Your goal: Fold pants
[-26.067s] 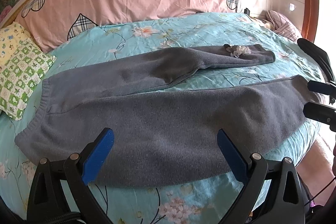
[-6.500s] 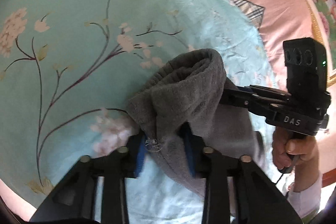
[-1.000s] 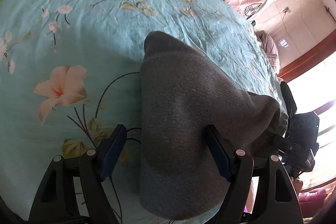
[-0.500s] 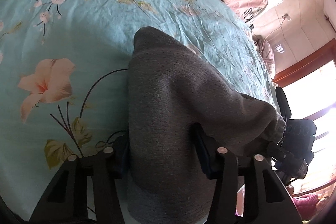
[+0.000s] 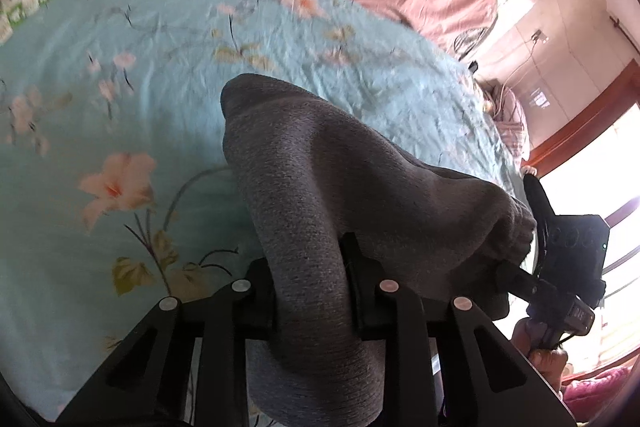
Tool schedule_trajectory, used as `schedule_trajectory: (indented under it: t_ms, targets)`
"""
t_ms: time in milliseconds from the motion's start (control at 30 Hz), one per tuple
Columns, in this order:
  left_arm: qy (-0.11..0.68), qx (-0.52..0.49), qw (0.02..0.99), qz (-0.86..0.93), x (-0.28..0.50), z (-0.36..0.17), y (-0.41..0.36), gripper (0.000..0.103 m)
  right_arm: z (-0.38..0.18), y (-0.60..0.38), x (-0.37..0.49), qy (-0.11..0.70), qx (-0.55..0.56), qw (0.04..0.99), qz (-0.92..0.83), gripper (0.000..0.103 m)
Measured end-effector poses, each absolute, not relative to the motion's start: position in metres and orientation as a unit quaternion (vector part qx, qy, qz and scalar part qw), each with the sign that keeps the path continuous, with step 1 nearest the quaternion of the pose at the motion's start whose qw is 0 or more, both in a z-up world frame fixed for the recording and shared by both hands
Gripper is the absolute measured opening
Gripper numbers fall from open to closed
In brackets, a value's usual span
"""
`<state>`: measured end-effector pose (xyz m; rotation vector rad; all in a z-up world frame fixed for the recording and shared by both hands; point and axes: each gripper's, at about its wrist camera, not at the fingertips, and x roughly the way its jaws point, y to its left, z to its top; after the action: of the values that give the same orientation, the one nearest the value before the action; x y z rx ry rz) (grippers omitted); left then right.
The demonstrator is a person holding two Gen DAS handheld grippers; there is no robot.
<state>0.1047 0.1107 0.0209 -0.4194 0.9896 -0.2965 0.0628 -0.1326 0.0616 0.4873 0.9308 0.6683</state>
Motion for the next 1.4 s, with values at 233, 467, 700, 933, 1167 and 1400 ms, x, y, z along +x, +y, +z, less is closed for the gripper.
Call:
schedule_trajectory:
  t_ms: [233, 467, 700, 933, 1167, 1400]
  targets:
    - [0.433, -0.186, 0.876, -0.103, 0.086, 0.055, 0.128, 0.026, 0.084, -0.112, 0.08, 0.417, 0.213, 0.812, 0.348, 0.062]
    - [0.406, -0.194, 0.891, -0.058, 0.073, 0.076, 0.162, 0.026, 0.098, -0.075, 0.109, 0.418, 0.184, 0.801, 0.387, 0.062]
    - [0.391, -0.189, 0.901, -0.008, 0.074, 0.087, 0.188, 0.026, 0.102, -0.036, 0.14, 0.423, 0.153, 0.791, 0.414, 0.062]
    - [0.382, -0.193, 0.904, 0.024, 0.08, 0.089, 0.208, 0.026, 0.097, -0.003, 0.169, 0.435, 0.136, 0.779, 0.431, 0.062]
    - [0.373, -0.197, 0.905, 0.053, 0.086, 0.089, 0.222, 0.026, 0.091, 0.021, 0.191, 0.446, 0.126, 0.768, 0.442, 0.062]
    - [0.372, -0.202, 0.903, 0.076, 0.095, 0.084, 0.233, 0.026, 0.089, 0.043, 0.21, 0.45, 0.101, 0.768, 0.445, 0.062]
